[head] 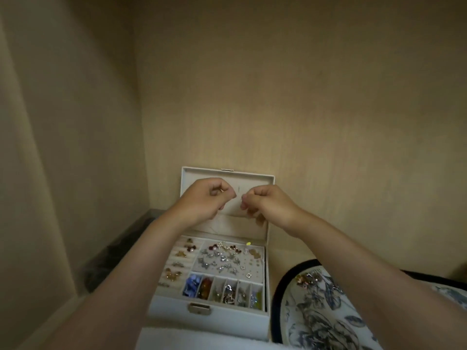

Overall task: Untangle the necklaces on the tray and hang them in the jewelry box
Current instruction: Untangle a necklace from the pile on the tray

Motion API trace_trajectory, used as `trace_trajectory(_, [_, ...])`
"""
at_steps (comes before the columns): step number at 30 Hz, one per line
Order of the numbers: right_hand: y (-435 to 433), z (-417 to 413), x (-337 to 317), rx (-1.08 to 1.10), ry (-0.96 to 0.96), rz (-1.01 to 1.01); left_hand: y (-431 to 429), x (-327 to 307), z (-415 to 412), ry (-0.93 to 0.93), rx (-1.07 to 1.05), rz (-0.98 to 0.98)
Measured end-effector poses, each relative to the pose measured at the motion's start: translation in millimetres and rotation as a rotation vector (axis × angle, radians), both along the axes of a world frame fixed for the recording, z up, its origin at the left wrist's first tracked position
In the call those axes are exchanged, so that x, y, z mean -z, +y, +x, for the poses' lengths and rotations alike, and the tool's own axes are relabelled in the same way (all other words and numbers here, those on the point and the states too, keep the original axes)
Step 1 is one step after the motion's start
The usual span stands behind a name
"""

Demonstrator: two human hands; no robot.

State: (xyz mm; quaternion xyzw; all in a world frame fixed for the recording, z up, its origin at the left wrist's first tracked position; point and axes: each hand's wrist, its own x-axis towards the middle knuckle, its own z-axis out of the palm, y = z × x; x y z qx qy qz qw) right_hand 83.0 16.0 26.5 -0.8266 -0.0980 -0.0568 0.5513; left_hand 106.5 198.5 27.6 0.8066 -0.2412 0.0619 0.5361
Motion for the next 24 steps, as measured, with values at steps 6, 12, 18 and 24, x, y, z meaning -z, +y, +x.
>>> trace_trajectory(6, [53.0, 31.5, -14.7, -0.210, 0.143, 0.080, 38.1, -12.7, 28.2, -0.070, -0.061, 0.051])
trace_trajectory(12, [86.2, 61.6, -13.3, -0.086, 0.021, 0.091, 79.8, -13.1, 56.4, -0.196, -0.276, 0.119])
trace_trajectory(18, [94.9, 82.5, -0.4, 0.242, -0.263, -0.212, 85.7, 7.3, 61.4, -0.196, -0.395, 0.175])
trace_trajectory(24, [105.0, 88.8, 14.7, 0.460, -0.358, -0.188, 71.8, 14.5, 68.9, -0.134, -0.572, 0.152])
